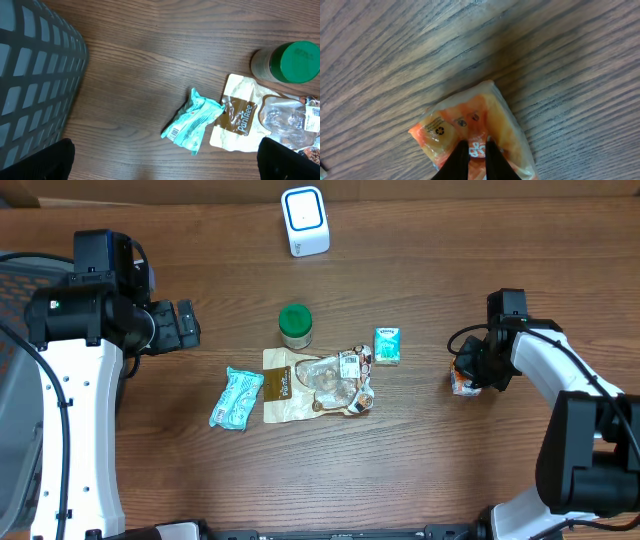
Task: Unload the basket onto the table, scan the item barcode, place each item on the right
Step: 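Open the right gripper and release the orange box, then move the right gripper to the Kleenex pack and grasp it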
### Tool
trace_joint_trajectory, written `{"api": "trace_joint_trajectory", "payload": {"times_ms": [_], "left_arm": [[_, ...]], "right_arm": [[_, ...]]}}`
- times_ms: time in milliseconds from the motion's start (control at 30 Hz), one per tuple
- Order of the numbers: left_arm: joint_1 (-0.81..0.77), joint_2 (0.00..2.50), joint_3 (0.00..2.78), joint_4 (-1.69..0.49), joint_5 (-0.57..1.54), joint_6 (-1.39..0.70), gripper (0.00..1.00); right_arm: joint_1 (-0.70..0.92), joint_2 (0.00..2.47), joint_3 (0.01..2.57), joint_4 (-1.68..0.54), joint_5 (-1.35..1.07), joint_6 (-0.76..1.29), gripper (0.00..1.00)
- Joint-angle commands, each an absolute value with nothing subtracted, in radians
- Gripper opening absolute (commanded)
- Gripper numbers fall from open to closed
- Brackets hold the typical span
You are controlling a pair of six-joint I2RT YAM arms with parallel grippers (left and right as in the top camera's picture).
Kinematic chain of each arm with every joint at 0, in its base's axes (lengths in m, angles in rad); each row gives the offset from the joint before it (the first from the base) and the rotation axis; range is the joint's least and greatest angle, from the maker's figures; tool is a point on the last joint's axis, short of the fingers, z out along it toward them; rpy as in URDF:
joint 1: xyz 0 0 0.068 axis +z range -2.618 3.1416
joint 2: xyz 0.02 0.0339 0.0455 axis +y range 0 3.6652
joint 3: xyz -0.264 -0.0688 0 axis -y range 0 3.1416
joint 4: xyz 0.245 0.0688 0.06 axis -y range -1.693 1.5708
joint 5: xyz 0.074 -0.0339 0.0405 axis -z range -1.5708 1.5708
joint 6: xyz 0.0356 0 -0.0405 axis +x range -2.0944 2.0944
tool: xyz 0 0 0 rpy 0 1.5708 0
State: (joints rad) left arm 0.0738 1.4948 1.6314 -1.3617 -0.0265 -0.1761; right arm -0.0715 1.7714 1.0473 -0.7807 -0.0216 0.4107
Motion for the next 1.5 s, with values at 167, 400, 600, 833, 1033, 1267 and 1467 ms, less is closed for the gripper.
{"api": "trace_joint_trajectory", "payload": {"times_ms": [167, 400, 600, 833, 1033, 1267, 1467], "left_arm": [[0.078, 1.499, 1.640, -1.360, -0.017, -0.168, 1.00], [0.078, 1.499, 1.640, -1.360, -0.017, -0.168, 0.99], [0.078, 1.499, 1.640, -1.360, -0.018, -0.168, 1.00], [0.078, 1.499, 1.640, -1.360, -0.018, -0.168, 1.00], [0.078, 1.499, 1.640, -1.360, -0.018, -0.168, 1.00], [0.078, 1.499, 1.640, -1.360, -0.018, -0.168, 1.00], [0.078, 1.499, 1.640, -1.360, -0.018, -0.168, 1.00]], "right_arm": [[-0.096, 1.847, 1.043, -0.756, 0.318, 0.559, 0.35], [-0.141, 1.847, 1.076, -0.683, 0.417, 0.629, 0.64], [-0.208, 1.847, 1.135, -0.657, 0.396, 0.664, 0.74], [-0.306, 1.842, 1.307, -0.789, 0.157, 0.642, 0.95], [-0.263, 1.818, 1.526, -1.031, -0.109, 0.467, 0.91], [-0.079, 1.811, 1.508, -1.063, -0.319, 0.331, 0.79], [0.144, 1.813, 1.349, -0.841, -0.316, 0.402, 0.43]]}}
